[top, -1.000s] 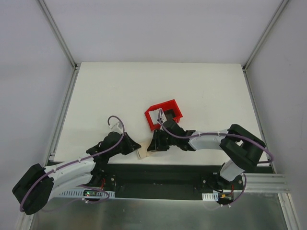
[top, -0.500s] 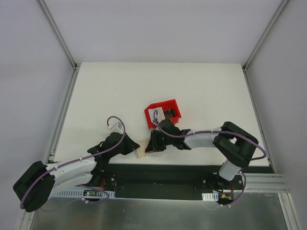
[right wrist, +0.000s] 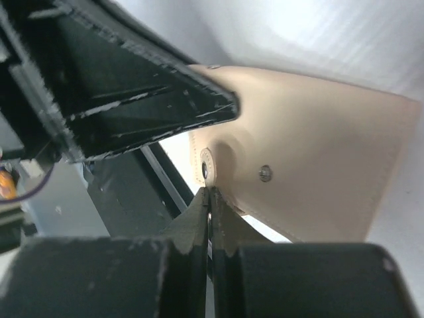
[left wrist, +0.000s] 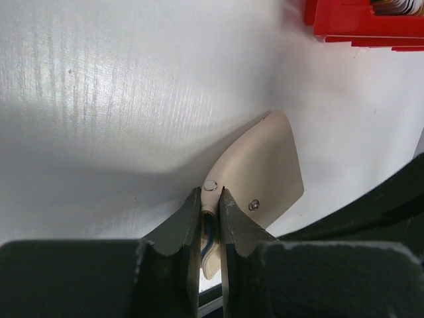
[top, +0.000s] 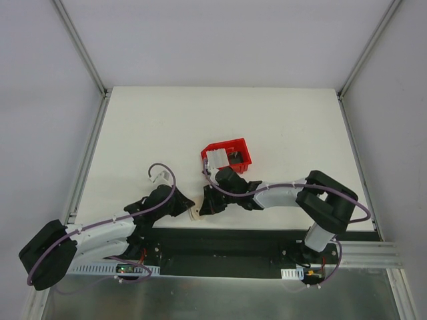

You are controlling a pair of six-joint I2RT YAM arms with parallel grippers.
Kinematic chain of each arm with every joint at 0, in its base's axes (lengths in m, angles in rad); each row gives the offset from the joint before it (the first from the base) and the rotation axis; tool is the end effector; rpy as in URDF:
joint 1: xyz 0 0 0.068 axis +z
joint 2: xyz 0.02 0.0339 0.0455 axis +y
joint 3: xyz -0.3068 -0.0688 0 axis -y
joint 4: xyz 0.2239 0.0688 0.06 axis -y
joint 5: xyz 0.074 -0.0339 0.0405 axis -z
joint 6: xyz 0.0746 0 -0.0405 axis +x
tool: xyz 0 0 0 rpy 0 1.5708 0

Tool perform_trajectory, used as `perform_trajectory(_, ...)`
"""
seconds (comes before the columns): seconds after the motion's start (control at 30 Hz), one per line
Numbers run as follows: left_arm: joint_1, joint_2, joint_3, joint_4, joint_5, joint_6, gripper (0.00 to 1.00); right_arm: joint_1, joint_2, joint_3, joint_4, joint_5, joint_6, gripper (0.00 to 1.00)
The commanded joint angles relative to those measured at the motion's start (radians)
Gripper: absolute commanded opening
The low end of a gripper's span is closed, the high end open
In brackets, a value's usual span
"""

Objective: Put the credit cards into the card holder
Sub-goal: Open the card holder at the center of the board.

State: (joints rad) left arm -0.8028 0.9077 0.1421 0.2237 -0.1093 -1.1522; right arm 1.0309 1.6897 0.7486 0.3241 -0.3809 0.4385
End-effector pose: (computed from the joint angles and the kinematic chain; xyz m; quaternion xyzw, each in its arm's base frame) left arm 0.1178 -0.1102 0.1670 -0.1776 0.8514 -0.3808 0.3141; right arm 0.1580 0.3175 0.1896 -0.3377 0.8090 0.4269 0.2217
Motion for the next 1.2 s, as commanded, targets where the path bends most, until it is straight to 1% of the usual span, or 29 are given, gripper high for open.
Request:
perform_trajectory(0.0,-0.013,0.023,0.04,-0.078,-0.072,-0.06,0.0,0.021,-0.061,-0.008,0.067,-0.096,-0.161,0.01)
perform_trajectory(0.1,-0.012,0.028,0.05,-0.115,-0.089,-0.073,0.0,0.021,-0.07,-0.015,0.007,-0.122,-0.239,0.02)
perform_trajectory(0.23,-0.012,-0.003,0.033,-0.133,-0.099,-0.084,0.0,0.015,-0.108,-0.044,-0.063,-0.145,-0.325,0.13)
perform_trajectory(0.33,-0.013,-0.039,0.013,-0.135,-0.095,-0.08,0.0,0.008,-0.107,-0.035,-0.141,-0.173,-0.371,0.18)
perform_trajectory(0.57,-0.015,-0.084,-0.016,-0.133,-0.075,-0.08,0.01,0.009,-0.076,-0.017,-0.226,-0.211,-0.412,0.2)
perform_trajectory(0.6,-0.015,-0.087,-0.016,-0.135,-0.073,-0.08,0.01,0.009,-0.074,-0.011,-0.252,-0.198,-0.425,0.25)
perform_trajectory(0.63,-0.015,-0.086,-0.018,-0.133,-0.072,-0.078,0.01,0.009,-0.079,-0.006,-0.279,-0.19,-0.431,0.27)
perform_trajectory(0.7,-0.015,-0.087,-0.018,-0.133,-0.072,-0.076,0.02,0.008,-0.09,0.001,-0.351,-0.158,-0.474,0.29)
perform_trajectory(0.73,-0.013,-0.087,-0.016,-0.133,-0.072,-0.073,0.02,0.008,-0.102,0.005,-0.382,-0.139,-0.478,0.28)
perform_trajectory(0.87,-0.021,-0.096,0.002,-0.133,-0.073,-0.05,0.03,-0.009,-0.182,0.015,-0.413,-0.041,-0.413,0.26)
perform_trajectory(0.93,-0.029,-0.104,0.004,-0.133,-0.079,-0.058,0.03,-0.009,-0.208,0.056,-0.424,0.063,-0.316,0.18)
perform_trajectory(1.0,-0.044,-0.11,0.002,-0.135,-0.093,-0.079,0.02,-0.009,-0.213,0.096,-0.404,0.124,-0.223,0.19)
perform_trajectory(1.03,-0.055,-0.113,0.002,-0.135,-0.102,-0.09,0.02,-0.008,-0.208,0.121,-0.404,0.151,-0.18,0.17)
perform_trajectory(1.17,-0.081,-0.121,-0.012,-0.136,-0.133,-0.145,0.02,-0.005,-0.13,0.224,-0.387,0.185,-0.127,0.2)
